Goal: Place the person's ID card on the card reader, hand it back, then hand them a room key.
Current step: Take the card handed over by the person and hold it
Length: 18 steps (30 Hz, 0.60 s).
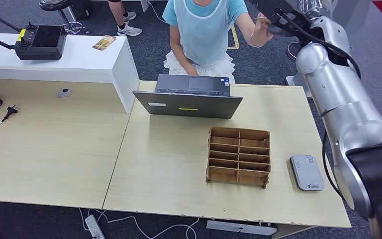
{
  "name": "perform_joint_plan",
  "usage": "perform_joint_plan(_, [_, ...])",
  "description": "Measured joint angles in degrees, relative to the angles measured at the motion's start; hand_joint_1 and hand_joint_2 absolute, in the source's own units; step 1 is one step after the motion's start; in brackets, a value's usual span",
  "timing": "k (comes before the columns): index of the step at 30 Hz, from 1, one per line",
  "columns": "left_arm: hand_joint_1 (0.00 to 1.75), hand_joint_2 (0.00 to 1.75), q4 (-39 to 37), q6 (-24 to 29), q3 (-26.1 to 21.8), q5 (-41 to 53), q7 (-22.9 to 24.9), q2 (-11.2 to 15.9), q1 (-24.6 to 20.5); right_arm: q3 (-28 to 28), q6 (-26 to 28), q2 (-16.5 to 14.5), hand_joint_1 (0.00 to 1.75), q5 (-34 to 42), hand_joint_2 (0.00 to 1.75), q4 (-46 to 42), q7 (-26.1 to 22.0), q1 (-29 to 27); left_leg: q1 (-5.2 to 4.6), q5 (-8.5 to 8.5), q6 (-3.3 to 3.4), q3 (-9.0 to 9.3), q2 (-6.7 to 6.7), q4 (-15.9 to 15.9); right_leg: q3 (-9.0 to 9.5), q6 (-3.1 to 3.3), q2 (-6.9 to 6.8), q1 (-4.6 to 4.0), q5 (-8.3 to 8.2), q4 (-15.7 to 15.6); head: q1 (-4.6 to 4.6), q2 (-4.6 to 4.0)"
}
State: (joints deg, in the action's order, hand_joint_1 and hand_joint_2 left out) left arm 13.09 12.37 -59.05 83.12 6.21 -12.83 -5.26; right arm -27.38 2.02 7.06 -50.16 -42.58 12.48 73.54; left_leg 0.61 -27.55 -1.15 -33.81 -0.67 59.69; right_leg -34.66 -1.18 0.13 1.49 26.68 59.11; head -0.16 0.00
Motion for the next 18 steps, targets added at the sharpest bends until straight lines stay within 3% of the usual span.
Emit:
perform_joint_plan(12, [0.0, 0.0, 0.0, 0.01, 0.73, 0.0, 0.09, 0.0, -0.04, 2.14, 1.69, 0.09, 0.0, 0.45, 1.75, 5.64, 0.3, 0.95, 0.0, 0.0, 0.0, 0.03, 0.01, 0.01, -0.04, 0.0, 0.04, 0.0, 0.0, 0.0, -0.01, 0.0])
perform_joint_plan(13, [0.0, 0.0, 0.0, 0.01, 0.78, 0.01, 0.15, 0.0, -0.04, 2.54, 2.01, 0.18, 0.27, 0.43, 1.75, 6.05, 0.14, 0.95, 0.0, 0.0, 0.0, 0.03, 0.01, 0.01, -0.04, 0.0, 0.04, 0.0, 0.0, 0.0, -0.02, 0.0])
perform_joint_plan(16, [0.0, 0.0, 0.0, 0.02, 0.97, 0.03, 0.36, 0.0, -0.04, 3.6, 2.51, 0.56, 1.58, 0.07, 1.75, 7.03, -0.34, 0.95, 0.0, 0.0, 0.0, 0.02, 0.01, 0.01, -0.04, 0.0, 0.03, 0.0, 0.0, 0.0, -0.01, 0.0])
perform_joint_plan(17, [0.0, 0.0, 0.0, 0.02, 1.03, 0.03, 0.4, 0.0, -0.04, 3.87, 2.53, 0.69, 1.75, -0.05, 1.75, 7.27, -0.43, 0.94, 0.0, 0.0, 0.0, 0.02, 0.01, 0.01, -0.03, 0.0, 0.04, 0.0, 0.0, 0.0, -0.01, 0.0])
perform_joint_plan(18, [0.0, 0.0, 0.0, 0.03, 1.07, 0.04, 0.41, 0.0, -0.04, 4.08, 2.53, 0.81, 1.75, -0.14, 1.75, 7.47, -0.48, 0.94, 0.0, 0.0, 0.0, 0.02, 0.02, 0.01, -0.03, 0.0, 0.05, 0.0, 0.0, 0.0, -0.01, 0.0])
